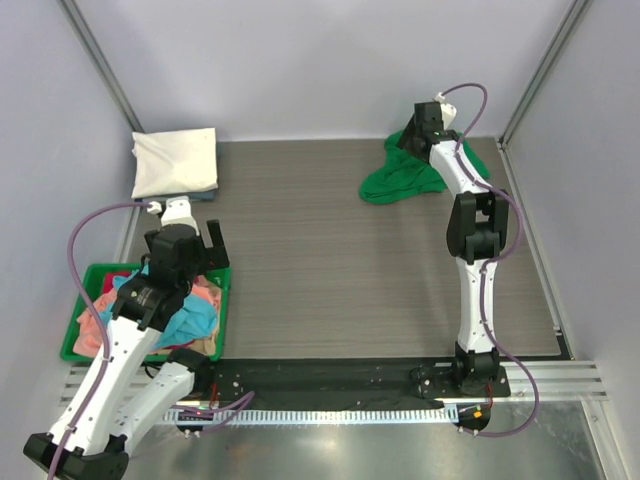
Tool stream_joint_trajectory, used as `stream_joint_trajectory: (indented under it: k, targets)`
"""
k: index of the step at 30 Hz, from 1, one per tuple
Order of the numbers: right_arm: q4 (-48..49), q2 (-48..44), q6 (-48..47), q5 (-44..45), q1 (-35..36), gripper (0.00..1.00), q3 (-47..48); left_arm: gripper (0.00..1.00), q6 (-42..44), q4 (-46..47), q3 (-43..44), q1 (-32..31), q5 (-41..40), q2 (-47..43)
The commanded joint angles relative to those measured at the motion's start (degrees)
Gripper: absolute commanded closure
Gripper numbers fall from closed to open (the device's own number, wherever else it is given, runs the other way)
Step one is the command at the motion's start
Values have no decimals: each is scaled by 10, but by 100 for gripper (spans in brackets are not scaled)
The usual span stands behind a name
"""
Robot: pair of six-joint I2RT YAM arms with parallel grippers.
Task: Fold and stack the t-shirts
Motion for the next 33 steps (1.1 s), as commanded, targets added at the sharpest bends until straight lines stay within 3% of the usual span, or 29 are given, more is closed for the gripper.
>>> stream_joint_trajectory:
  k: [1,18,21,22,23,25,26,33]
  targets:
    - [-38,33,-23,-2,-2,30,92,0,1,14,11,3,7,1]
    - [-34,142,-12,-9,-29,32,180,0,0,8,13,12,8,21]
    - [-28,146,-11,-11,-31,45,178,0,0,8,14,11,7,24]
    - [-25,145,-11,-11,-31,54,177,0,0,8,14,13,6,24]
    - [-23,144,-11,-12,-32,73,176,0,0,8,14,13,5,25]
    - [-16,135,-11,-20,-31,94,176,0,-2,8,14,12,7,25]
    - [-14,132,-11,-33,-31,99,176,0,-2,7,14,13,6,24]
    - [-4,63,6,-125,-11,99,173,0,-2,6,14,13,5,18]
